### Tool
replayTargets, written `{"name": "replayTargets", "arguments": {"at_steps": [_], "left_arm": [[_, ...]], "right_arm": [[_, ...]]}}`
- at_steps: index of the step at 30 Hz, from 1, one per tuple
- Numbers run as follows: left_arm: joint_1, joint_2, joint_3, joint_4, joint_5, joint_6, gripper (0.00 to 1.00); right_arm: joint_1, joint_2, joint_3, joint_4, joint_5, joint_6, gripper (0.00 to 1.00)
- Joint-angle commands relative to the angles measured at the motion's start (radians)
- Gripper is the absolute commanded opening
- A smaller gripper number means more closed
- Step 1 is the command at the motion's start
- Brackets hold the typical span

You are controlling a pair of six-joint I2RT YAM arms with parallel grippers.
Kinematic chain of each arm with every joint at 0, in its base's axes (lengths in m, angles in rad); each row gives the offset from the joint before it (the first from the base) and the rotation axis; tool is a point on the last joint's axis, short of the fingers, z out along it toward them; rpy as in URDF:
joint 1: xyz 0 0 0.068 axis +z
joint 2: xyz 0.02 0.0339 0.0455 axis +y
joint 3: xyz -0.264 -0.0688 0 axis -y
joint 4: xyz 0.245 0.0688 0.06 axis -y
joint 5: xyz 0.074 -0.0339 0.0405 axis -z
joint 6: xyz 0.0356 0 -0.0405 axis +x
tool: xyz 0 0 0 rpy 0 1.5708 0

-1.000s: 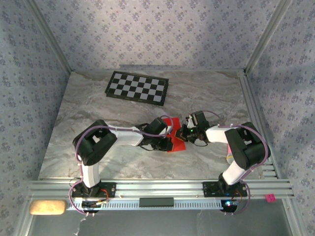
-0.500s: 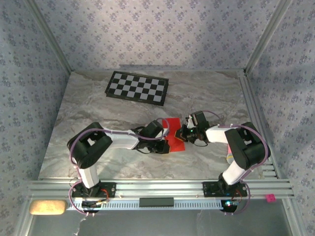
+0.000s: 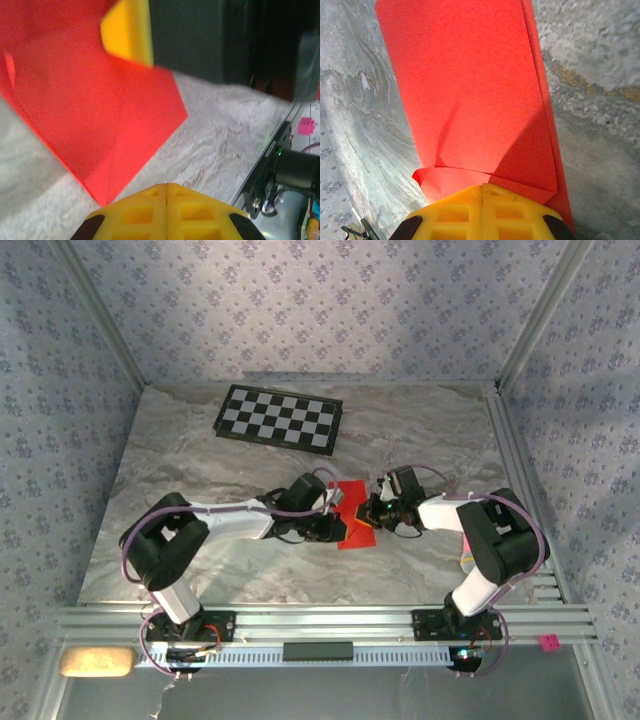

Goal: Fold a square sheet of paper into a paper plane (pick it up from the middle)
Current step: Fold the triangle a second time at the center of the table.

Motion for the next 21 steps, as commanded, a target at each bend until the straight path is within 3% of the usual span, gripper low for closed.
{"name": "replayTargets", "arguments": {"at_steps": [1,7,15,21], "left_arm": [[0.009,0.062,0.076,0.011,0.016,0.016,0.08],[0.004,0.173,0.140,-0.045,-0.033,0.024,0.06],[-0.011,0.207,0.050,-0.068,-0.109,0.006,0.00],[-0.039,0.207,0.007,-0.083,-0.138,0.007,0.00]], "right_arm": [[-0.008,0.032,-0.034,-0.098,0.090,0.001,0.00],[-0.007,0.035,-0.033,-0.094,0.087,0.000,0.00],[-0.007,0.016,-0.026,-0.085,0.074,0.001,0.00],[0.015,-0.133,-0.037,-0.101,0.105,-0.021,0.00]]}}
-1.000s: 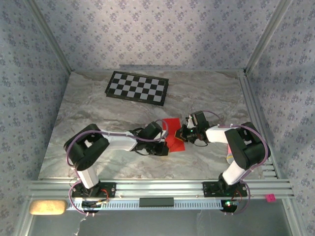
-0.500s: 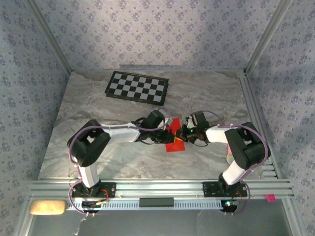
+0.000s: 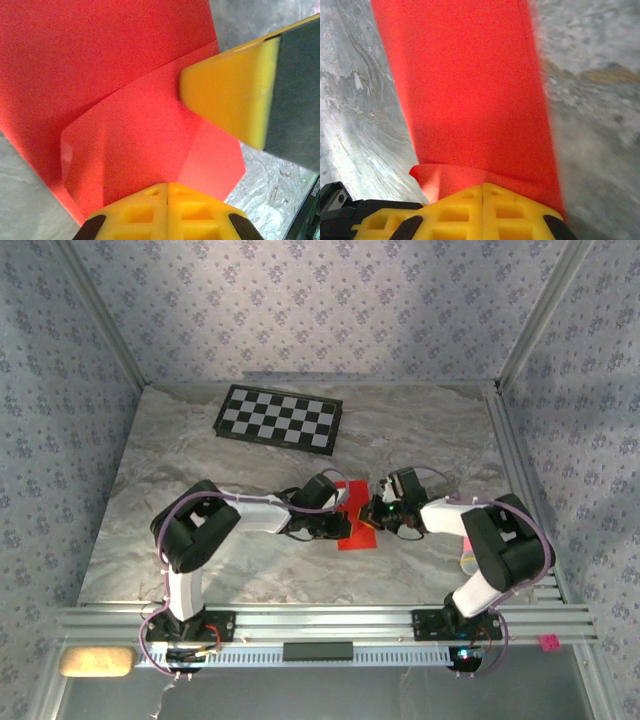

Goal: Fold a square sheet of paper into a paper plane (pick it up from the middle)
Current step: Fold the triangle a second time at the center of the table.

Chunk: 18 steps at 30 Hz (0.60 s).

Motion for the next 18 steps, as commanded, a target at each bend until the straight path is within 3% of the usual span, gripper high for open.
{"name": "replayTargets", "arguments": {"at_steps": [1,8,11,18], "left_arm": [[-0.023,0.029,-0.061,-0.115,-0.049,0.000,0.00],[-0.024,0.028,-0.043,-0.136,-0.057,0.021,0.00],[-0.025,0.029,-0.027,-0.165,-0.068,0.026,0.00],[-0.025,0.027,-0.032,-0.189,-0.084,0.026,0.00]], "right_arm": [[0.011,-0.078,-0.012,-0.062,0.048,-0.026,0.00],[0.057,-0.001,0.032,-0.044,-0.067,-0.048,0.01],[0.068,0.035,0.031,-0.102,0.025,-0.054,0.00],[-0.073,0.045,-0.051,0.013,-0.016,-0.044,0.00]]}}
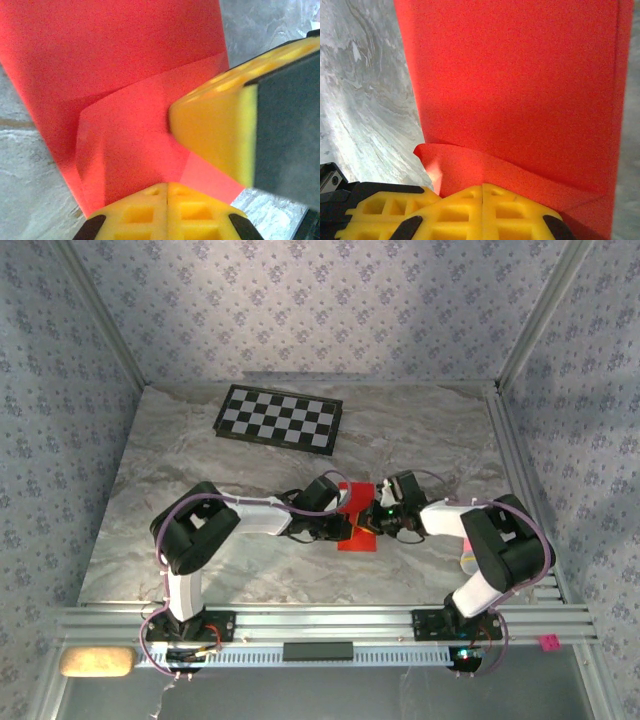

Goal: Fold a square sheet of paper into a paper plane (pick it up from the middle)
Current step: Fold the triangle a second time at the center of the table.

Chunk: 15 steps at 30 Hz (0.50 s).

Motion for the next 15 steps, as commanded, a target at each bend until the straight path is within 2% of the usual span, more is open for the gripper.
{"name": "replayTargets", "arguments": {"at_steps": [1,5,8,15], "left_arm": [[-0.009,0.037,-0.039,-0.173,-0.054,0.013,0.00],[-0.009,0.048,-0.036,-0.177,-0.057,0.008,0.00],[-0.009,0.044,-0.040,-0.173,-0.061,0.004,0.00],[-0.009,0.039,-0.033,-0.163,-0.065,0.001,0.00]], "right_arm": [[-0.086,0.028,-0.022,-0.001,0.045,-0.021,0.00],[-0.163,0.040,0.002,0.007,0.006,-0.017,0.00],[-0.184,0.009,-0.010,0.029,0.021,0.005,0.00],[-0.080,-0.129,-0.024,0.011,0.048,-0.006,0.02]]}}
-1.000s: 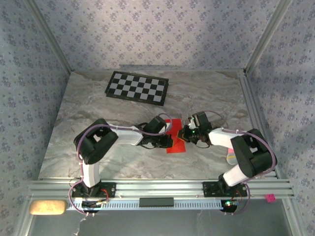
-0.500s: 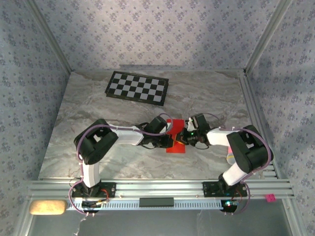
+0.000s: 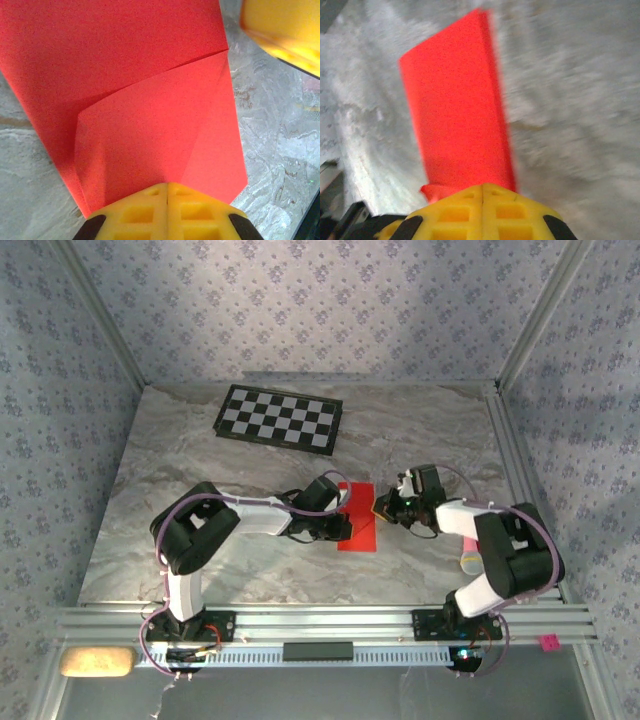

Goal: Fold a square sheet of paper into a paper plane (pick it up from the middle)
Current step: Fold the triangle a second time at the center of the table.

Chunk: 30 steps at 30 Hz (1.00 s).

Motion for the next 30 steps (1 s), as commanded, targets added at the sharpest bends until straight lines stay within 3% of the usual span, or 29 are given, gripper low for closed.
{"name": "replayTargets", "arguments": {"at_steps": [1,7,12,16,22,30], "left_arm": [[-0.009,0.039,-0.031,-0.165,-0.062,0.005,0.00],[-0.009,0.037,-0.024,-0.164,-0.061,0.011,0.00],[-0.009,0.031,-0.006,-0.171,-0.055,0.019,0.00],[-0.011,0.004,0.017,-0.176,-0.046,0.022,0.00],[-0.013,-0.048,0.057,-0.130,-0.038,0.006,0.10],[-0.024,0.029,0.139,-0.081,0.020,-0.008,0.10]], "right_arm": [[0.044,-0.045,-0.012,-0.016,0.032,-0.002,0.03],[0.079,0.040,0.016,-0.026,-0.026,-0.019,0.02],[0.045,0.098,-0.011,-0.049,0.011,-0.022,0.00],[0.023,0.101,-0.029,-0.052,0.014,-0.033,0.00],[0.023,0.092,-0.024,-0.077,0.024,-0.044,0.00],[0.024,0.089,-0.018,-0.084,0.042,-0.037,0.00]]}}
